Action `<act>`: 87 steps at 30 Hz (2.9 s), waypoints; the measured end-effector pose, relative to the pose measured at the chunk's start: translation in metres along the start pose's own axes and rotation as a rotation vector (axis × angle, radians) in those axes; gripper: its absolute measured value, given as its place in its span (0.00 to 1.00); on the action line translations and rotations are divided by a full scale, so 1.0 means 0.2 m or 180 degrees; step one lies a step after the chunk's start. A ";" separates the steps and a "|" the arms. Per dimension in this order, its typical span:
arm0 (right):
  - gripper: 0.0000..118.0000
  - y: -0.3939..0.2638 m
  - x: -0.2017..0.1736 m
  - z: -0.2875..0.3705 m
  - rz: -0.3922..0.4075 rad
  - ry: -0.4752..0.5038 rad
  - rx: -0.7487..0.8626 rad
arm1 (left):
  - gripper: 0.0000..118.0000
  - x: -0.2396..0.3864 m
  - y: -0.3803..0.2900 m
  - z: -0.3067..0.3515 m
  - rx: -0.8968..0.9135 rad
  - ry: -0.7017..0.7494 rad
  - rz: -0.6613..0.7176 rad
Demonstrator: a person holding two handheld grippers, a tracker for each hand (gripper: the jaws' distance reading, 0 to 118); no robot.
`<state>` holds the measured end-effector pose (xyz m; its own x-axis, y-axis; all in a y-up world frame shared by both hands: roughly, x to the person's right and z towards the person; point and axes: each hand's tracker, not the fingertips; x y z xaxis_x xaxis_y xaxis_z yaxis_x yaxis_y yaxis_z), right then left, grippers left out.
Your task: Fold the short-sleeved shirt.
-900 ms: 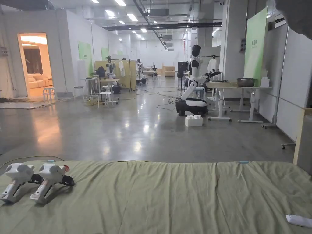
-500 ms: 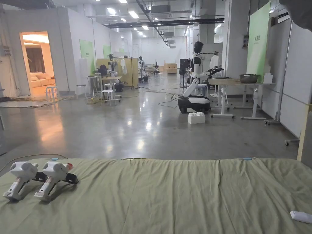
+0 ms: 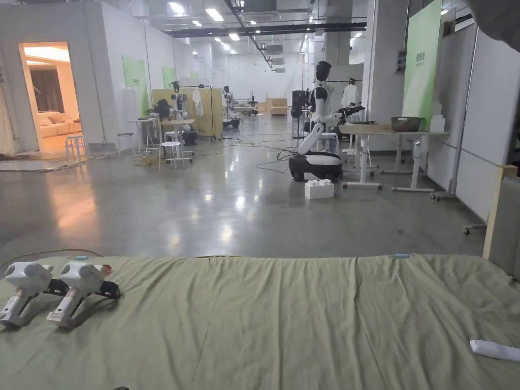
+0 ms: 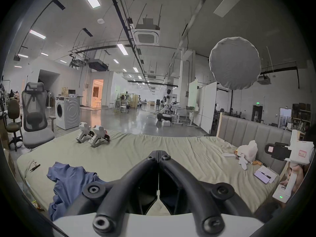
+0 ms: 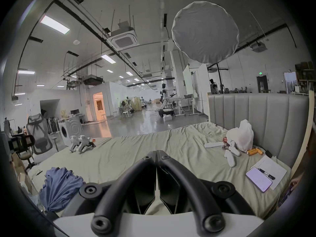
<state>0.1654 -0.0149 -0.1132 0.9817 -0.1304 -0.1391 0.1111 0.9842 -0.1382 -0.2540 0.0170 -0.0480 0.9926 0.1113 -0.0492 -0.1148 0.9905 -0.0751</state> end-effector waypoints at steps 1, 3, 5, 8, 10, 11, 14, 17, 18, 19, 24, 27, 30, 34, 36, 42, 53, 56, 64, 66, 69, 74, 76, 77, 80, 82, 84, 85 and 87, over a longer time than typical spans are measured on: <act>0.00 0.00 0.00 0.00 0.0017 -0.0001 0.0001 | 0.00 0.00 0.00 0.00 0.0001 0.0013 -0.0018; 0.00 0.01 0.01 0.01 0.0045 -0.0004 -0.0009 | 0.00 0.00 0.01 0.01 0.0006 0.0016 -0.0027; 0.00 0.02 -0.03 0.02 0.0063 0.0000 0.0003 | 0.00 0.00 0.01 0.01 0.0001 0.0007 -0.0040; 0.00 0.03 -0.02 0.03 0.0085 -0.0001 0.0017 | 0.00 0.01 0.02 0.02 -0.0008 0.0022 -0.0097; 0.00 0.04 -0.03 0.04 0.0111 -0.0001 0.0030 | 0.00 0.01 0.02 0.02 -0.0010 0.0014 -0.0096; 0.00 0.04 -0.03 0.04 0.0128 -0.0009 0.0038 | 0.00 0.01 0.02 0.02 -0.0010 0.0013 -0.0087; 0.00 0.05 -0.04 0.05 0.0175 0.0005 0.0061 | 0.00 0.02 0.03 0.03 -0.0002 -0.0015 -0.0084; 0.00 0.06 -0.05 0.05 0.0208 0.0049 0.0073 | 0.00 0.04 0.04 0.03 0.0002 -0.0028 -0.0128; 0.00 0.06 -0.05 0.05 0.0224 0.0057 0.0073 | 0.00 0.04 0.04 0.03 0.0010 -0.0045 -0.0135; 0.00 0.06 -0.06 0.05 0.0237 0.0063 0.0074 | 0.00 0.04 0.04 0.03 0.0014 -0.0065 -0.0143; 0.00 0.06 -0.07 0.05 0.0230 0.0101 0.0078 | 0.00 0.06 0.05 0.04 0.0017 -0.0066 -0.0200; 0.00 0.06 -0.07 0.05 0.0221 0.0124 0.0080 | 0.00 0.06 0.06 0.05 0.0029 -0.0074 -0.0196; 0.00 0.06 -0.08 0.06 0.0244 0.0127 0.0075 | 0.00 0.07 0.06 0.05 0.0029 -0.0086 -0.0199; 0.00 0.06 -0.08 0.06 0.0261 0.0150 0.0052 | 0.00 0.07 0.06 0.05 0.0024 -0.0095 -0.0226; 0.00 0.06 -0.08 0.06 0.0278 0.0145 0.0060 | 0.00 0.07 0.06 0.05 0.0021 -0.0104 -0.0216; 0.00 0.07 -0.09 0.06 0.0271 0.0147 0.0070 | 0.00 0.09 0.06 0.04 0.0029 -0.0120 -0.0196; 0.00 0.08 -0.10 0.06 0.0234 0.0170 0.0068 | 0.00 0.09 0.06 0.04 0.0029 -0.0154 -0.0220; 0.00 0.08 -0.10 0.07 0.0250 0.0177 0.0068 | 0.00 0.09 0.06 0.04 0.0019 -0.0150 -0.0213; 0.00 0.08 -0.09 0.07 0.0223 0.0193 0.0084 | 0.00 0.08 0.07 0.05 0.0012 -0.0130 -0.0194; 0.00 0.08 -0.09 0.07 0.0217 0.0198 0.0093 | 0.00 0.08 0.07 0.05 0.0007 -0.0127 -0.0186; 0.00 0.08 -0.09 0.07 0.0210 0.0207 0.0085 | 0.00 0.08 0.07 0.05 -0.0002 -0.0118 -0.0184; 0.00 0.07 -0.09 0.07 0.0197 0.0199 0.0061 | 0.00 0.08 0.06 0.05 -0.0019 -0.0125 -0.0196; 0.00 0.07 -0.08 0.07 0.0177 0.0200 0.0052 | 0.00 0.08 0.06 0.05 -0.0030 -0.0130 -0.0195; 0.00 0.07 -0.08 0.07 0.0160 0.0208 0.0046 | 0.00 0.08 0.06 0.05 -0.0029 -0.0136 -0.0189; 0.00 0.06 -0.09 0.06 0.0097 0.0222 0.0022 | 0.00 0.08 0.06 0.05 -0.0019 -0.0140 -0.0183; 0.00 0.06 -0.10 0.05 0.0085 0.0236 0.0022 | 0.00 0.08 0.06 0.06 -0.0008 -0.0135 -0.0180; 0.00 0.06 -0.10 0.05 0.0085 0.0260 0.0019 | 0.00 0.08 0.06 0.06 -0.0007 -0.0129 -0.0180; 0.00 0.06 -0.11 0.05 0.0084 0.0274 0.0018 | 0.00 0.08 0.06 0.07 -0.0004 -0.0129 -0.0180; 0.00 0.06 -0.11 0.05 0.0102 0.0290 0.0011 | 0.00 0.06 0.06 0.07 -0.0010 -0.0117 -0.0180</act>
<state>0.1467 0.0008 -0.1026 0.9666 -0.1090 -0.2319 0.0805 0.9884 -0.1290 -0.2420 0.0312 -0.0357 0.9983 0.0582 -0.0083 -0.0587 0.9951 -0.0798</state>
